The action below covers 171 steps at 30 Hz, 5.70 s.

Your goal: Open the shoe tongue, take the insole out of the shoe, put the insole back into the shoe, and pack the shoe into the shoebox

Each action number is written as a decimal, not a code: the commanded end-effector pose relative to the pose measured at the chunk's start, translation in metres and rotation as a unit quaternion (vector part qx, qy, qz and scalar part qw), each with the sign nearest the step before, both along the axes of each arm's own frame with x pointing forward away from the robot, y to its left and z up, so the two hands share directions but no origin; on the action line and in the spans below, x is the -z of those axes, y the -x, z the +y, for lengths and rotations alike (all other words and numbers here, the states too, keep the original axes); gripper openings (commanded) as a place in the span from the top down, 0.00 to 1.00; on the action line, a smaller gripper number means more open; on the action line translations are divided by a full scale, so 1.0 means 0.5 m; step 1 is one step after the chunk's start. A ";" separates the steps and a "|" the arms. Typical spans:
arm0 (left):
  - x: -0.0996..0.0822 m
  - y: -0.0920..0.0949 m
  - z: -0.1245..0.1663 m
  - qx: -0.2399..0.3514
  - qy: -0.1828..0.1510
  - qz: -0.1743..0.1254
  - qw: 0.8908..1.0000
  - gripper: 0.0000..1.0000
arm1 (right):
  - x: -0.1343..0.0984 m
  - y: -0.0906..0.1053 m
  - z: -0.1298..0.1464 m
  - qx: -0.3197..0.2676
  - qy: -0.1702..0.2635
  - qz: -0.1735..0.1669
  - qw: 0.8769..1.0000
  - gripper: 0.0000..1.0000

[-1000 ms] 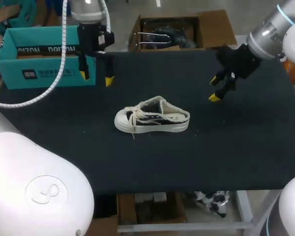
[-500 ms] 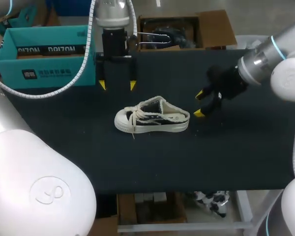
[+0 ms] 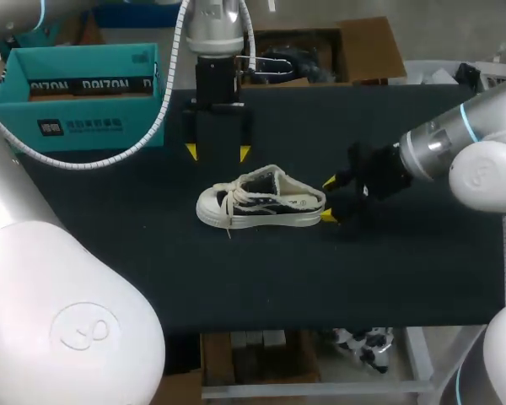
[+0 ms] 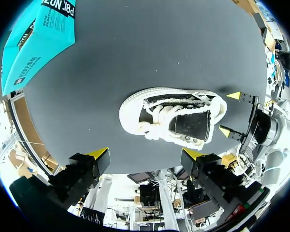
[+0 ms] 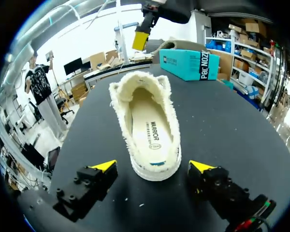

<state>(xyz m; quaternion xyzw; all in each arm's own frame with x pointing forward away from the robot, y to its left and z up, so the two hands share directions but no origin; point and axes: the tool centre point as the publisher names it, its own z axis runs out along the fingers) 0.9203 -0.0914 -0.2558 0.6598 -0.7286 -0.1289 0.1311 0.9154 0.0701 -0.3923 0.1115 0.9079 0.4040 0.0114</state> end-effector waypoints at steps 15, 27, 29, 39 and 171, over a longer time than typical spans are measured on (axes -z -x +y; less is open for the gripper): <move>0.017 0.009 -0.035 0.005 -0.014 -0.003 1.000 0.00 | 0.058 -0.014 0.058 -0.008 -0.046 -0.004 0.999 0.00; 0.026 0.007 -0.044 0.001 -0.017 -0.005 1.000 0.00 | 0.075 -0.025 0.079 -0.008 -0.070 -0.010 0.997 0.00; 0.027 0.006 -0.047 0.000 -0.018 -0.005 1.000 0.00 | 0.075 -0.028 0.080 -0.011 -0.074 -0.012 0.997 0.00; 0.019 0.020 -0.086 0.005 -0.035 -0.017 0.999 0.00 | 0.085 -0.032 0.079 -0.018 -0.085 -0.019 0.996 1.00; -0.059 -0.033 -0.152 0.713 0.155 -0.017 0.684 1.00 | 0.089 -0.034 0.076 -0.019 -0.090 -0.017 0.996 1.00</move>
